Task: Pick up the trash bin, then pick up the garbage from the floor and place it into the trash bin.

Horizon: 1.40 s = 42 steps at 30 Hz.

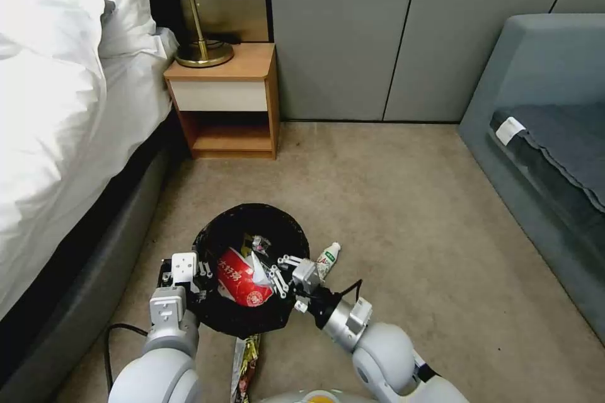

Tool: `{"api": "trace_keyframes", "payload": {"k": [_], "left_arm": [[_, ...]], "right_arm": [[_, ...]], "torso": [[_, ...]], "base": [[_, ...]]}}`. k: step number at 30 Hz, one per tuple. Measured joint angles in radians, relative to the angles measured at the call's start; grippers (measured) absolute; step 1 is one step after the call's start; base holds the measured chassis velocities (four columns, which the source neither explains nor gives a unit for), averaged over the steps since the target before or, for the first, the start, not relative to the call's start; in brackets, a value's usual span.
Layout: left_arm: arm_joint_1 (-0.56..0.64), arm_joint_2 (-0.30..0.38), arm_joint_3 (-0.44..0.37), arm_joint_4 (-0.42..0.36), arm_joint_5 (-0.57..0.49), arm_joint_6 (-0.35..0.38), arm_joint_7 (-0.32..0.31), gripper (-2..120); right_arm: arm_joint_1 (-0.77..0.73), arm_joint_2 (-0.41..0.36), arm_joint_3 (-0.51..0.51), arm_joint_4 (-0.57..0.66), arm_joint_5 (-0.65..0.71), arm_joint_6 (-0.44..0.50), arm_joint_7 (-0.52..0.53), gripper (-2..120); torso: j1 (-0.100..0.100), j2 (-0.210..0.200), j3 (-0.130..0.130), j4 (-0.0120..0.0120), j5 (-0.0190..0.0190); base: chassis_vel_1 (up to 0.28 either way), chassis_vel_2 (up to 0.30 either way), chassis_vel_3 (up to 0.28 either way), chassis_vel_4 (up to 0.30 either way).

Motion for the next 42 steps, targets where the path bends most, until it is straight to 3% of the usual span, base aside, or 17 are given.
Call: {"api": "trace_keyframes", "payload": {"k": [5, 13, 17, 20, 23, 29, 34, 36, 37, 42], "left_arm": [[0.007, -0.001, 0.004, -0.004, 0.003, -0.001, 0.000, 0], [0.013, 0.000, 0.005, -0.008, 0.005, -0.002, 0.001, 0], [0.012, 0.001, 0.004, -0.008, 0.005, -0.002, 0.001, 0], [0.008, 0.003, 0.004, -0.008, 0.003, -0.002, 0.001, 0], [0.003, 0.004, 0.004, -0.007, 0.002, -0.002, 0.001, 0], [-0.003, 0.004, 0.004, -0.004, -0.001, -0.002, 0.001, 0], [-0.007, 0.009, -0.007, 0.002, -0.008, -0.002, 0.002, 0], [-0.012, 0.014, -0.016, 0.010, -0.013, -0.002, 0.002, 0], [-0.012, 0.014, -0.016, 0.010, -0.013, -0.002, 0.002, 0], [-0.032, 0.020, -0.028, 0.024, -0.027, -0.002, 0.002, 0]], "right_arm": [[0.021, -0.001, -0.002, -0.004, 0.005, -0.014, 0.014, 31], [0.047, -0.005, -0.022, 0.004, 0.021, -0.034, 0.032, 65], [0.044, -0.008, -0.025, 0.008, 0.026, -0.036, 0.034, 73], [0.027, -0.019, -0.038, 0.030, 0.094, -0.057, 0.062, 91], [0.020, -0.024, -0.038, 0.039, 0.108, -0.061, 0.069, 99], [0.002, -0.032, -0.034, 0.062, 0.100, -0.060, 0.069, 100], [-0.030, -0.032, 0.005, 0.163, 0.020, -0.042, 0.091, 100], [-0.058, -0.026, 0.051, 0.258, -0.092, -0.062, 0.160, 100], [-0.058, -0.026, 0.051, 0.258, -0.092, -0.062, 0.160, 100], [-0.179, 0.006, 0.152, 0.427, -0.250, -0.108, 0.355, 100]], "torso": [[0.000, 0.000, 0.000, 0.0000, 0.0000], [0.000, 0.000, 0.000, 0.0000, 0.0000], [0.000, 0.000, 0.000, 0.0000, 0.0000], [0.000, 0.000, 0.000, -0.0001, 0.0000], [0.000, 0.000, 0.000, 0.0000, -0.0001], [0.000, 0.000, 0.000, 0.0000, 0.0000], [0.000, 0.000, 0.000, 0.0001, 0.0000], [0.000, 0.000, 0.000, 0.0001, 0.0000], [0.000, 0.000, 0.000, 0.0001, 0.0000], [0.000, 0.000, 0.000, -0.0002, 0.0000]], "base": [[0.000, 0.000, 0.000, 0.000], [0.000, 0.000, 0.000, 0.000], [0.000, 0.000, 0.000, 0.000], [0.000, 0.000, 0.000, 0.000], [0.000, 0.000, 0.000, 0.000], [0.000, 0.000, 0.000, 0.000], [0.000, 0.000, 0.000, 0.000], [0.000, 0.000, 0.000, 0.000], [0.000, 0.000, 0.000, 0.000], [0.000, 0.000, 0.000, 0.000]]}}
